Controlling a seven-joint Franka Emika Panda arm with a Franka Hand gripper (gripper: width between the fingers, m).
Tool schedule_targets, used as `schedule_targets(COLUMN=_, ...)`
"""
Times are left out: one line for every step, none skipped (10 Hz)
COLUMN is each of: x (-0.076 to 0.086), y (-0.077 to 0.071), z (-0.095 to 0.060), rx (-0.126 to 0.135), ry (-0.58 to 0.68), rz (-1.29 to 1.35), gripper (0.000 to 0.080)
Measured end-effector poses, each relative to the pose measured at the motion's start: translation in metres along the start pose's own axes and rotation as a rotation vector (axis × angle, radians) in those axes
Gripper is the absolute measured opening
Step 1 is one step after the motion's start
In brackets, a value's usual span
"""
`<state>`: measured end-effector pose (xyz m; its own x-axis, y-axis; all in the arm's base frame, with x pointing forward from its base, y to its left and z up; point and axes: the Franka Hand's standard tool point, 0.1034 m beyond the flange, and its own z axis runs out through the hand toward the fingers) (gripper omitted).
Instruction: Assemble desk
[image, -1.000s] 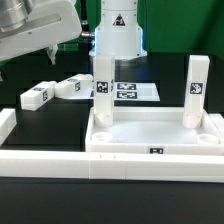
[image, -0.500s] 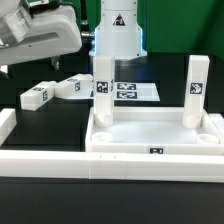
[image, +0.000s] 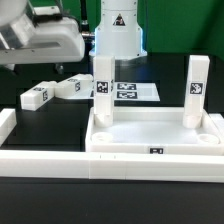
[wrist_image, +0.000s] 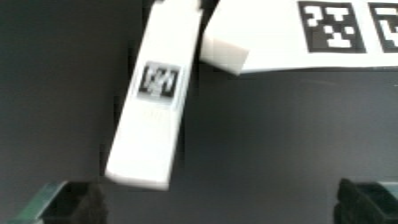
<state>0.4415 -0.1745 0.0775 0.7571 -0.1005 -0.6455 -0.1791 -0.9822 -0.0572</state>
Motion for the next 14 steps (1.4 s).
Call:
schedule_targets(x=-0.008, y=-0.003, z=0.007, rx=0.009, ry=-0.046, rz=0.043, gripper=0.0649)
schedule_targets(x=-0.009, y=-0.003, z=0.010, rx=0.013, ry=-0.051, rz=0.047, gripper=0.0649)
schedule_targets(x=-0.008, y=-0.004, z=0.009, rx=0.012, ry=-0.050, rz=0.045, gripper=0.0649)
schedule_targets(x=-0.008, y=-0.004, z=0.009, rx=0.012, ry=-0.050, rz=0.045, gripper=0.0649)
schedule_targets(x=-0.009, y=-0.002, z=0.010, rx=0.015, ry=-0.052, rz=0.050, gripper=0.0649)
schedule_targets(x=-0.011, y=0.003, z=0.013, rx=0.025, ry=-0.056, rz=0.068, gripper=0.0649)
schedule_targets(x=-0.018, y=0.002, z=0.026, rx=0.032, ry=-0.065, rz=0.093, gripper=0.0649)
schedule_targets(x=-0.025, y=-0.003, z=0.041, rx=0.033, ry=-0.073, rz=0.102, gripper=0.0649)
schedule_targets(x=-0.027, y=-0.008, z=0.053, rx=0.025, ry=-0.066, rz=0.096, gripper=0.0649)
schedule_targets(x=-0.028, y=-0.014, z=0.064, rx=0.016, ry=-0.074, rz=0.090, gripper=0.0649)
schedule_targets(x=-0.028, y=-0.017, z=0.066, rx=0.010, ry=-0.077, rz=0.082, gripper=0.0649)
schedule_targets(x=-0.028, y=-0.017, z=0.066, rx=0.010, ry=-0.078, rz=0.081, gripper=0.0649)
schedule_targets(x=-0.027, y=-0.017, z=0.066, rx=0.010, ry=-0.078, rz=0.081, gripper=0.0649)
schedule_targets(x=-0.025, y=-0.021, z=0.065, rx=0.005, ry=-0.076, rz=0.078, gripper=0.0649)
